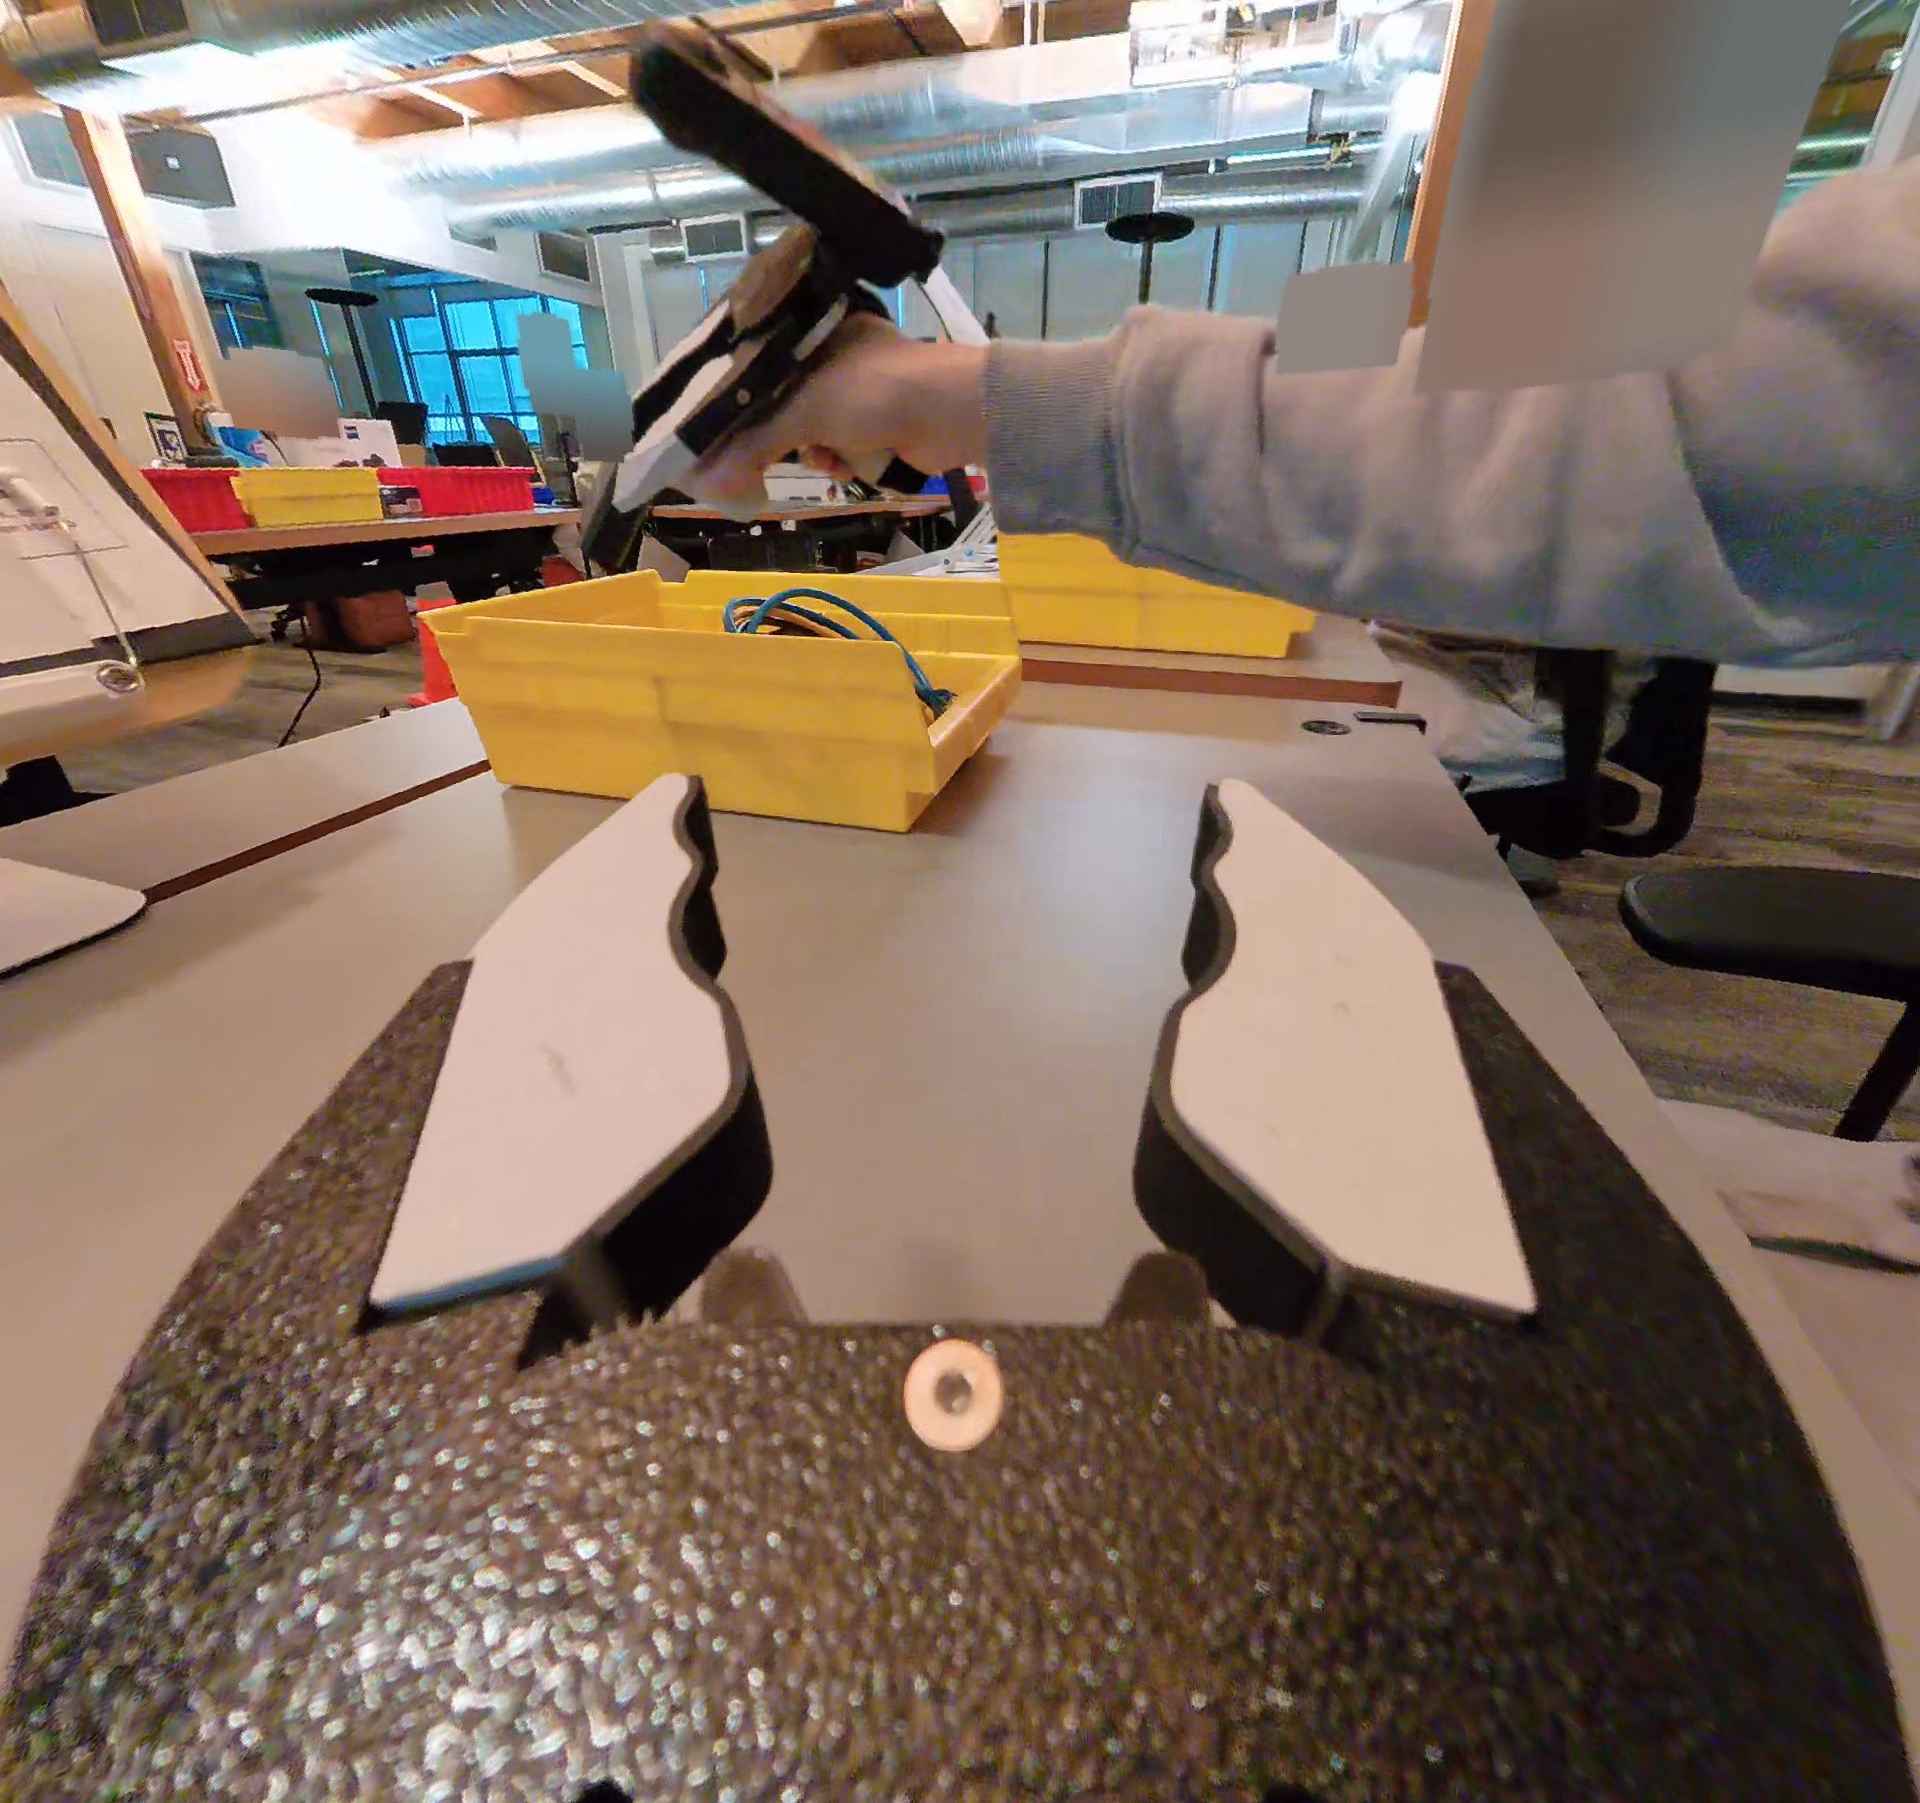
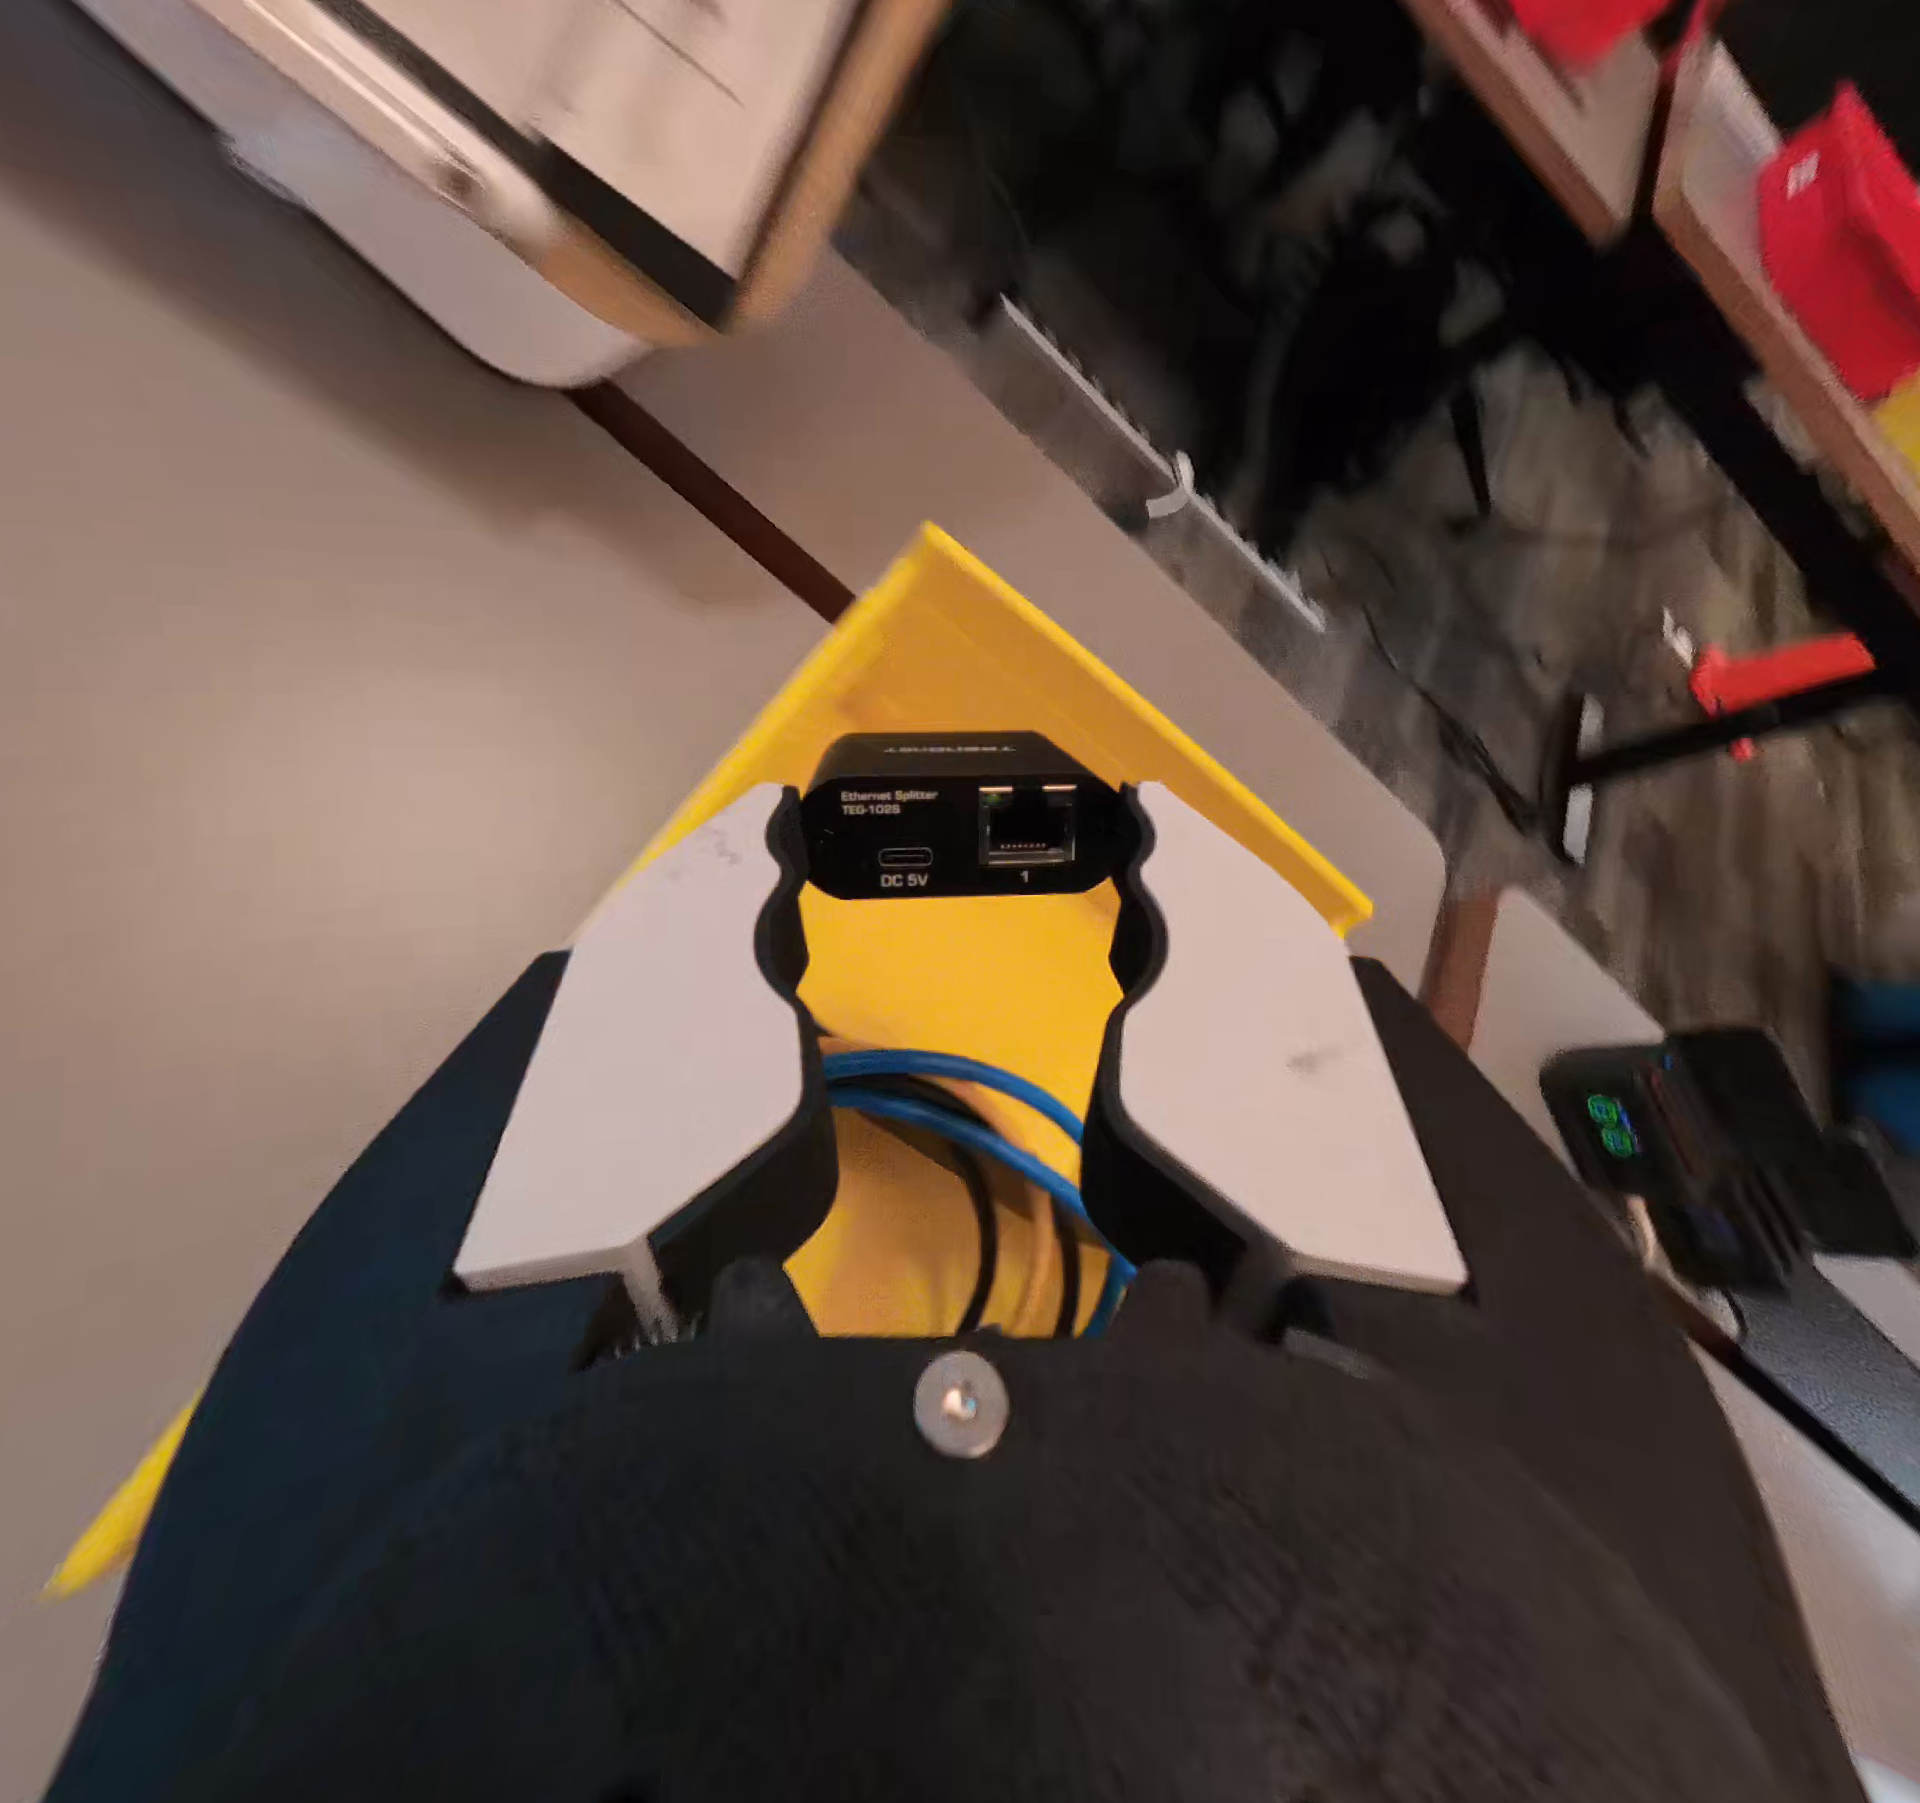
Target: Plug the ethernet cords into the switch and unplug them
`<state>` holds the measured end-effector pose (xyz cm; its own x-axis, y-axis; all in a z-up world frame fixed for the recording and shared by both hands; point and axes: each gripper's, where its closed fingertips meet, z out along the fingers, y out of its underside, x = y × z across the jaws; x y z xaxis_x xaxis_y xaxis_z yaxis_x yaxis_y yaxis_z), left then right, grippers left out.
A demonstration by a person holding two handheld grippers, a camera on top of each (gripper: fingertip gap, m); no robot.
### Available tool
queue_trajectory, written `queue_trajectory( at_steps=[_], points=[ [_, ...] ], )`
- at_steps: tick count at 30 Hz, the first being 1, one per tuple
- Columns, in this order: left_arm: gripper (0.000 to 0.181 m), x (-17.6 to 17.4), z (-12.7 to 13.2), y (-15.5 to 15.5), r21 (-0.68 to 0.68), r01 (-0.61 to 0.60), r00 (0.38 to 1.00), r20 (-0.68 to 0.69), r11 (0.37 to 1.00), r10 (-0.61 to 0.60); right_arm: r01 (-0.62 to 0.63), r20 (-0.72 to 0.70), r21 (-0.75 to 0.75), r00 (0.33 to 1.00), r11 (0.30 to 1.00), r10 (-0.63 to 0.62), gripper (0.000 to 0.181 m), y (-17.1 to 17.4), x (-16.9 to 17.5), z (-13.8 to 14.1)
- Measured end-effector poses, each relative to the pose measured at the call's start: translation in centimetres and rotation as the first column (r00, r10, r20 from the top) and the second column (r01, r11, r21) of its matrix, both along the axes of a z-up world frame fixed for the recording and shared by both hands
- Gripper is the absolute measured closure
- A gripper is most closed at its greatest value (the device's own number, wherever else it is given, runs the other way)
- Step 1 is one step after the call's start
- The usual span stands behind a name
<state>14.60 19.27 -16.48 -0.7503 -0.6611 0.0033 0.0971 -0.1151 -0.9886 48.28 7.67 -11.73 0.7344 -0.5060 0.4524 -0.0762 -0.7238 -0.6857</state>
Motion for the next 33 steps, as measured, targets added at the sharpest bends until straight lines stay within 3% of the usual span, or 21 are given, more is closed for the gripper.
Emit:
queue_trajectory(
  at_steps=[3,7,9,12,15,18,24,28,30,33],
  points=[
    [0.095,0.3,-0.1,-0.1,0.015,-0.015,1.0,0.002,1.0,0.015,0.081,-0.033,-0.077,0.996,0.994,-0.083,0.124,-1.0,3.4,-2.9],
    [0.095,0.6,-0.4,-0.4,0.038,-0.029,1.0,0.007,0.999,0.029,0.121,-0.123,-0.088,0.984,0.989,-0.132,0.124,-1.1,4.3,-5.9],
    [0.095,0.7,-0.6,-0.4,0.057,-0.045,0.999,0.003,0.997,0.045,0.155,-0.082,-0.057,0.984,0.986,-0.16,0.125,-1.4,4.7,-5.8],
    [0.094,1.0,-1.0,-0.6,0.099,-0.065,0.998,0.0,0.993,0.065,0.182,-0.042,0.027,0.983,0.983,-0.18,0.112,-2.2,4.2,-4.2],
    [0.093,1.2,-1.5,-0.9,0.133,-0.072,0.997,-0.007,0.989,0.073,0.175,-0.017,0.148,0.985,0.973,-0.174,0.105,-3.8,1.7,-2.1],
    [0.095,1.6,-1.8,-0.8,0.165,-0.104,0.994,-0.02,0.981,0.109,0.141,-0.007,0.328,0.989,0.934,-0.147,0.103,-5.9,-3.5,-1.0],
    [0.101,3.3,-2.6,0.0,0.191,-0.241,0.956,-0.12,0.951,0.266,0.113,-0.016,0.628,0.991,0.77,-0.132,0.106,-11.5,-14.2,-2.2],
    [0.102,7.3,-2.2,-2.4,0.128,-0.33,0.901,-0.252,0.935,0.353,0.179,-0.011,0.633,0.975,0.753,-0.222,0.101,-15.3,-15.2,-2.8],
    [0.097,9.9,-0.9,-5.1,0.127,-0.34,0.883,-0.296,0.932,0.363,0.273,-0.058,0.61,0.952,0.744,-0.302,0.089,-17.3,-14.5,-2.8],
    [0.084,13.9,0.0,-10.2,0.208,-0.293,0.852,-0.387,0.933,0.354,0.259,-0.027,0.677,0.944,0.689,-0.328,0.087,-18.5,-14.3,-1.3]
  ],
)
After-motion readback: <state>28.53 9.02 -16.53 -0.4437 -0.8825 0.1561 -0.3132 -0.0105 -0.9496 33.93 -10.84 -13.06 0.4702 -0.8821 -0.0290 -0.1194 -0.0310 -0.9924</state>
